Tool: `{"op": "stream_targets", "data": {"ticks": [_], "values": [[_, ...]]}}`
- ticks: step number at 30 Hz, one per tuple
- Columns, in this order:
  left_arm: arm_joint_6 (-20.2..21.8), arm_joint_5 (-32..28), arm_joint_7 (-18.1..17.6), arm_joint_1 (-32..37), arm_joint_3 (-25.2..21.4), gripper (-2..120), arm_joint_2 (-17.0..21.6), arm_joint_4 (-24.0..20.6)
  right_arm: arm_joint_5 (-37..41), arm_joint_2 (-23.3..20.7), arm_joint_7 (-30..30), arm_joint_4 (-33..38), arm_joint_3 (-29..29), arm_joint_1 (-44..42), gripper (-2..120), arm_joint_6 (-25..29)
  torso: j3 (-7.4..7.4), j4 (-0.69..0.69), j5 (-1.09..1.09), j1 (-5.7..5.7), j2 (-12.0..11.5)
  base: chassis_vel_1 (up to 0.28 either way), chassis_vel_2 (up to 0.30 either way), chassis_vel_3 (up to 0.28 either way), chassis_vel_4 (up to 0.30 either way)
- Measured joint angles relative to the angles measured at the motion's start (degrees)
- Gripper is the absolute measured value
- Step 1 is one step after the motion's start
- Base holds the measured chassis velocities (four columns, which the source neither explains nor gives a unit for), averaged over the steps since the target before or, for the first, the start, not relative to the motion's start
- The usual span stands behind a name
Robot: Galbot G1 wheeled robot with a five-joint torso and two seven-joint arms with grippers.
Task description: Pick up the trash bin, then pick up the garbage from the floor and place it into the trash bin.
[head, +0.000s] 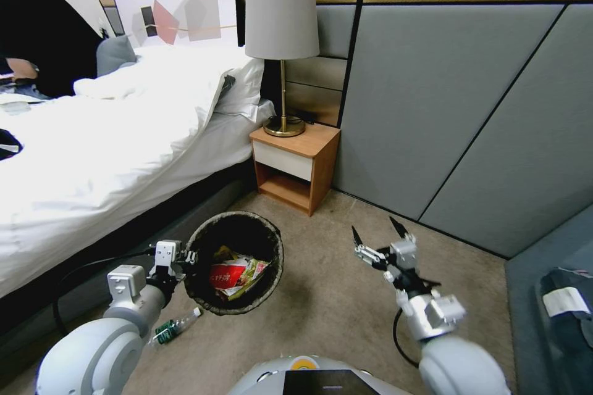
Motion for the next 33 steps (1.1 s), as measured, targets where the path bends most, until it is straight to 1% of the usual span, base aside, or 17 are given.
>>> {"op": "stream_targets", "data": {"ticks": [1,2,3,4,5,6,8,12,22,27,30,33], "values": [[0.0,0.0,0.0,0.0,0.0,0,0.0,0.0,0.0,0.0,0.0,0.0,0.0,0.0,100,0.0,0.0,0.0,0.0,0.0,0.0,0.0,0.0,0.0,0.0],[0.0,0.0,0.4,0.0,0.2,0,-0.3,0.0,-2.7,2.5,0.0,0.0,-0.7,-1.7,100,2.2,0.0,0.02,-0.01,0.0,0.0,0.0,0.0,0.0,0.0],[0.0,0.0,0.6,0.0,0.3,0,-0.4,0.0,-4.2,4.3,0.0,0.0,-0.9,-2.5,100,3.2,0.0,0.03,0.0,0.0,0.0,0.0,0.0,0.0,0.0],[0.0,0.0,0.6,0.0,0.3,0,-0.5,0.0,-5.1,5.6,0.0,0.0,-0.9,-2.9,100,4.1,0.0,0.03,0.0,0.0,0.0,0.0,0.0,0.0,0.0],[0.0,0.0,0.6,0.0,0.3,0,-0.5,0.0,-5.1,5.6,0.0,0.0,-0.9,-2.9,100,4.1,0.0,0.03,0.0,0.0,0.0,0.0,0.0,0.0,0.0],[0.0,0.0,0.7,-0.2,0.3,0,-0.6,0.0,-6.3,7.4,0.1,0.0,-0.4,-3.3,100,5.0,0.0,0.03,0.0,0.0,0.0,0.0,0.0,0.0,0.0],[0.0,-0.1,0.7,-0.4,0.3,0,-0.7,0.0,-6.4,8.8,1.0,0.0,0.4,-3.4,100,5.5,0.0,0.03,0.01,0.01,0.0,0.0,0.0,0.0,0.0],[0.0,0.0,0.7,-0.9,0.1,0,-1.1,0.0,-5.7,10.0,2.0,0.0,2.4,-3.5,100,6.1,0.0,0.02,0.01,0.0,0.0,0.0,0.0,0.0,0.0],[0.0,0.3,0.4,-1.1,0.0,0,-1.7,0.0,-5.2,11.1,2.1,0.0,2.8,-3.8,100,6.9,0.0,0.02,0.02,0.01,0.0,0.0,0.0,0.0,0.0],[0.0,0.3,0.3,-1.2,0.0,0,-1.6,0.0,-2.6,10.0,2.0,0.0,4.4,-3.4,100,6.4,0.0,0.02,0.02,0.01,0.0,0.0,0.0,0.0,0.0],[0.0,0.3,0.2,-0.8,0.0,0,-1.6,0.0,0.7,8.4,1.9,0.0,6.0,-3.4,100,5.2,0.0,0.02,0.02,0.01,0.0,0.0,0.0,0.0,0.0],[0.0,0.3,0.2,-0.8,-0.1,0,-1.6,0.0,1.5,8.1,1.7,0.0,6.4,-3.2,100,4.7,0.0,0.03,0.02,0.0,0.0,0.0,0.0,0.0,0.0]]}}
